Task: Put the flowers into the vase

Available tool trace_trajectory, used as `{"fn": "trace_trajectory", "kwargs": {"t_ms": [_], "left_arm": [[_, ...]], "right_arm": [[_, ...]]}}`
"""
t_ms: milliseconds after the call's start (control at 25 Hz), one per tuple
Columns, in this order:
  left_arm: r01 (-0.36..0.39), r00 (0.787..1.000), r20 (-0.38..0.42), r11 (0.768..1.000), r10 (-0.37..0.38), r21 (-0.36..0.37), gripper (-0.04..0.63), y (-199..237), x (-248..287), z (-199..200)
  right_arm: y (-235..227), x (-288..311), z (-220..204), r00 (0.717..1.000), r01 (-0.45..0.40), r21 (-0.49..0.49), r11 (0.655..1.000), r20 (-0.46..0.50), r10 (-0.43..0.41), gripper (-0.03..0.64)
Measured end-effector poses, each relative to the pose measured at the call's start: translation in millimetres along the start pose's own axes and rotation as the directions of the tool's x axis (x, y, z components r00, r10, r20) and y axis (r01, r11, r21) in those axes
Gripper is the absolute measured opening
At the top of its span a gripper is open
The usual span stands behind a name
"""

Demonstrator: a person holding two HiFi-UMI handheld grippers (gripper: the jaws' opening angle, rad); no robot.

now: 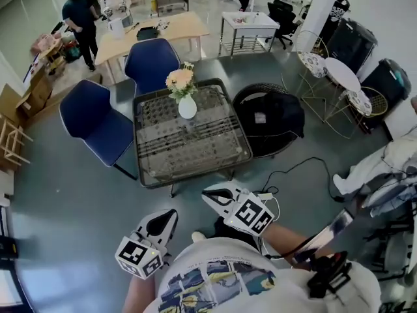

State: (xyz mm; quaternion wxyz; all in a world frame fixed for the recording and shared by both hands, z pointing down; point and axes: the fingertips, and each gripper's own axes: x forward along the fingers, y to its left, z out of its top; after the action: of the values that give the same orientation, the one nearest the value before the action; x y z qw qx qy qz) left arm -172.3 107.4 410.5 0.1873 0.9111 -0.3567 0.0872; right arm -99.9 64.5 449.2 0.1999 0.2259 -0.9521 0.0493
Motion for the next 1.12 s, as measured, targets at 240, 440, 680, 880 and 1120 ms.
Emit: {"fn": "trace_trajectory", "kwargs": {"t_ms": [240,440,680,880,1120], "left_arm": [[0.010,1.000,-0.020,1.000,-0.010,-0.018,0.009,-10,-5,-16],[-0.001,1.000,-0.030,1.000,0.000,-0.016,0.009,-9,-10,-17],[-0.010,1.000,-0.026,1.000,0.010,-0.015,0.009,-7,-17,-18],[-0.018,1.000,-0.025,1.000,0.018,-0.018,0.009,-10,-20,-19],[0.000,1.000,-0.025,1.000,0.000,-0.007,0.009,-18,-15,-19]], "right_arm": [[11,-2,-2,1.000,-0.007,-0.004,1.000,-0.002,0.007,0.011],[18,3,2,1.000,-0.029,-0.018,0.999,0.000,0.029,0.011],[27,9,8,0.999,-0.050,-0.049,0.998,-0.006,0.050,0.011],[29,7,9,0.998,-0.060,-0.051,0.997,-0.007,0.060,0.011],[25,0,4,0.999,-0.047,-0.066,0.997,-0.025,0.045,0.011]]}}
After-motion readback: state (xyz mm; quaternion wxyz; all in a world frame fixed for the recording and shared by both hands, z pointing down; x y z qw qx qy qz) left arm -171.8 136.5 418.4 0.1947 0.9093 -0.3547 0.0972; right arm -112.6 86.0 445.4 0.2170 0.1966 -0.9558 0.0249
